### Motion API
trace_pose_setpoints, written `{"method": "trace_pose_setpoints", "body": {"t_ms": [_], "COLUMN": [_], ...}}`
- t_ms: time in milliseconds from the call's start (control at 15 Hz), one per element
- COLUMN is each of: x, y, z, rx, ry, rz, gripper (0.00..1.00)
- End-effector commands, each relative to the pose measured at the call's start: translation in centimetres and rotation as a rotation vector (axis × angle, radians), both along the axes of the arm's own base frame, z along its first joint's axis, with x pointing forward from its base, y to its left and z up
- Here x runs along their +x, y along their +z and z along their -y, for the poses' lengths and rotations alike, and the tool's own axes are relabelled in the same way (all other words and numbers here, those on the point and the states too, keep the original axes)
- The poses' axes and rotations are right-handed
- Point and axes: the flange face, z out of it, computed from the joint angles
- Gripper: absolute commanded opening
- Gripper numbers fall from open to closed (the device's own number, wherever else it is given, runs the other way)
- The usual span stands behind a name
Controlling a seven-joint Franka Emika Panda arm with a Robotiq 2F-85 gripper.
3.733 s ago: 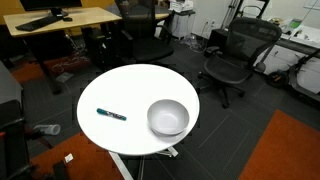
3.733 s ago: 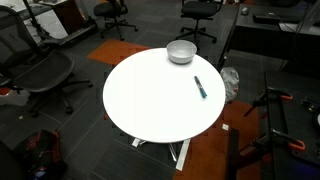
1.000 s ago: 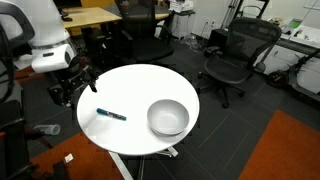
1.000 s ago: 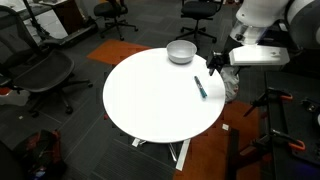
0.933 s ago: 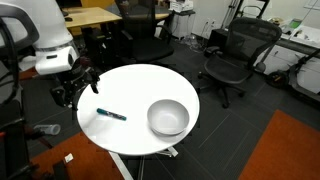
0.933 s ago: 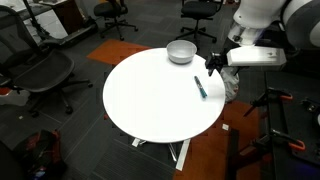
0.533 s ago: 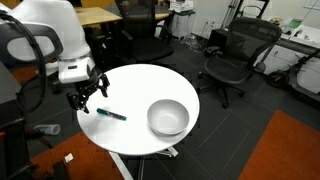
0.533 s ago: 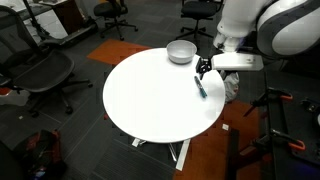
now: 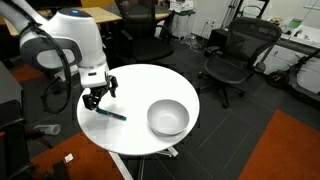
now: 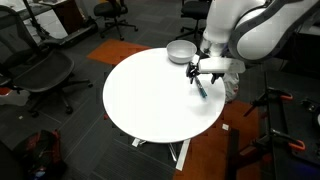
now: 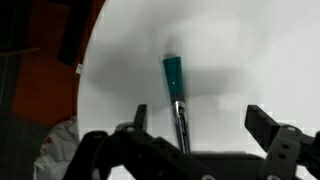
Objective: Put the marker in the bowl
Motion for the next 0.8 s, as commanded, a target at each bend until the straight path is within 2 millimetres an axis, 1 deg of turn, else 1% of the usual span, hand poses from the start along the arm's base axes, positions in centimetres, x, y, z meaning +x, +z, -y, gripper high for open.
{"method": "trace_pose_setpoints", "body": {"t_ms": [0, 333, 733], "x": [1.5, 2.2, 2.4], "y": [-0.7, -1.6, -2.7], "z": [0.5, 1.4, 2.3], "rx": [0.02, 0.013, -0.01], "ry": [0.046, 0.11, 0.127], "rz": [0.009, -0.004, -0.018], "gripper": [1.0, 1.0, 1.0]}}
